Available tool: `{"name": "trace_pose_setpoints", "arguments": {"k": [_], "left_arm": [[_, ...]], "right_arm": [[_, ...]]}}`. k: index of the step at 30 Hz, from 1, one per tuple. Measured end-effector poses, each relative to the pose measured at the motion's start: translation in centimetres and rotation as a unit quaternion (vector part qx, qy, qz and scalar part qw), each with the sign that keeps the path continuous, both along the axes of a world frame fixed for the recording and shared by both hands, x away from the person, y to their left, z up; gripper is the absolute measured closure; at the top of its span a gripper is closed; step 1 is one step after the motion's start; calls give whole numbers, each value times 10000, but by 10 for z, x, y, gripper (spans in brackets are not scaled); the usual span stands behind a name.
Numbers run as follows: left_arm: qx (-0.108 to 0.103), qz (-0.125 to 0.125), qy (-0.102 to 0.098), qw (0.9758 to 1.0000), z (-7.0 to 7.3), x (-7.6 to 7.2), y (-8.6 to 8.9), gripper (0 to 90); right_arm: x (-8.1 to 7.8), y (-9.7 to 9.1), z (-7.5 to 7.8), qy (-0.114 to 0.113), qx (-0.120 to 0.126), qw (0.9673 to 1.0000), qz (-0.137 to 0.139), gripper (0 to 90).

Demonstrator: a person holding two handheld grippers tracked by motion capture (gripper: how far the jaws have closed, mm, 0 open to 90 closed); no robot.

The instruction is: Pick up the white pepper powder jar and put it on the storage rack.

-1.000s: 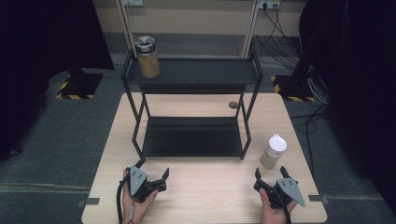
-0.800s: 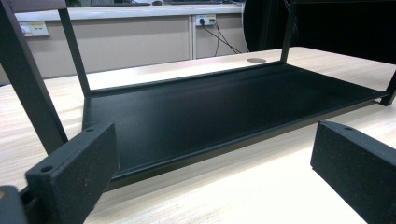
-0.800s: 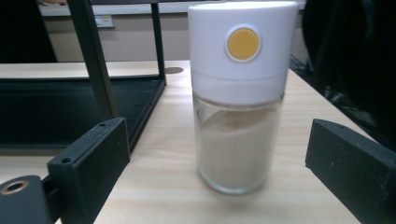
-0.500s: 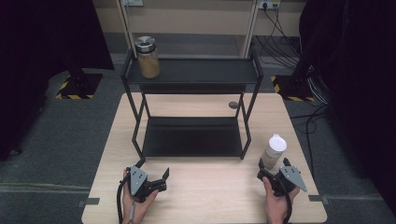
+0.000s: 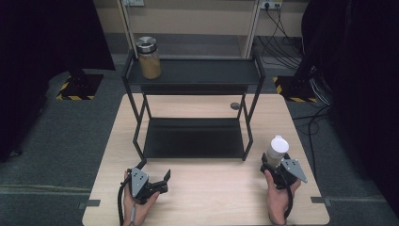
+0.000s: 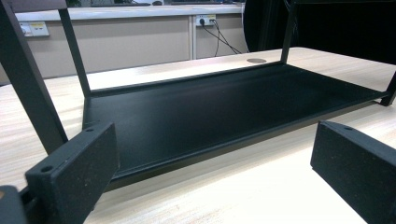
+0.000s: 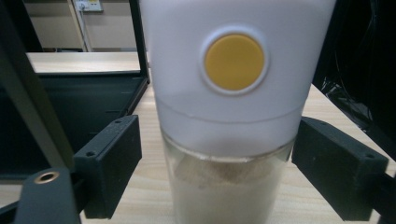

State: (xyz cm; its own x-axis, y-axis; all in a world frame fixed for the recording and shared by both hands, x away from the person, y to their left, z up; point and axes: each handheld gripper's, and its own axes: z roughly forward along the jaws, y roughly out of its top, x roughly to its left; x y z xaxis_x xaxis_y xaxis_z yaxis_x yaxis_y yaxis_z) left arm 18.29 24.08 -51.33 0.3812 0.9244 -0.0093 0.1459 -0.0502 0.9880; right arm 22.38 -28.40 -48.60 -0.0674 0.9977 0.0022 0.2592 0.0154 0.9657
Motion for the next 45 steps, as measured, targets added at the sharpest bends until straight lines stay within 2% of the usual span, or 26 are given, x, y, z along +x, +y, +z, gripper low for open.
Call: {"name": "trace_pose_setpoints", "arguments": {"k": [5, 8, 13, 17, 22, 25, 30, 41, 45], "left_arm": [[15, 10, -1, 10000, 0, 0, -1, 4], [28, 3, -5, 10000, 0, 0, -1, 4], [14, 3, -1, 10000, 0, 0, 0, 5], [27, 5, -9, 10000, 0, 0, -1, 4], [1, -4, 20, 10000, 1, 1, 0, 5], [2, -5, 18, 10000, 1, 1, 0, 5], [5, 1, 3, 10000, 0, 0, 0, 5], [4, -1, 2, 10000, 0, 0, 0, 5], [1, 2, -1, 10000, 0, 0, 0, 4]], "right_arm": [[6, 0, 2, 68, -50, 10000, 5, 243], [9, -3, 4, 115, 41, 9999, -12, 290], [10, -5, 4, 116, -36, 9999, 64, 299], [9, -12, 2, 49, 47, 9997, 215, 303], [3, -18, -4, -116, 216, 9993, 290, 304], [-1, -16, 1, -214, 138, 9991, 347, 304], [-10, -12, 13, -509, 89, 9975, 480, 305], [-30, -3, 42, -1101, 211, 9898, 882, 306], [-35, 2, 50, -1276, 279, 9854, 1092, 305]]}}
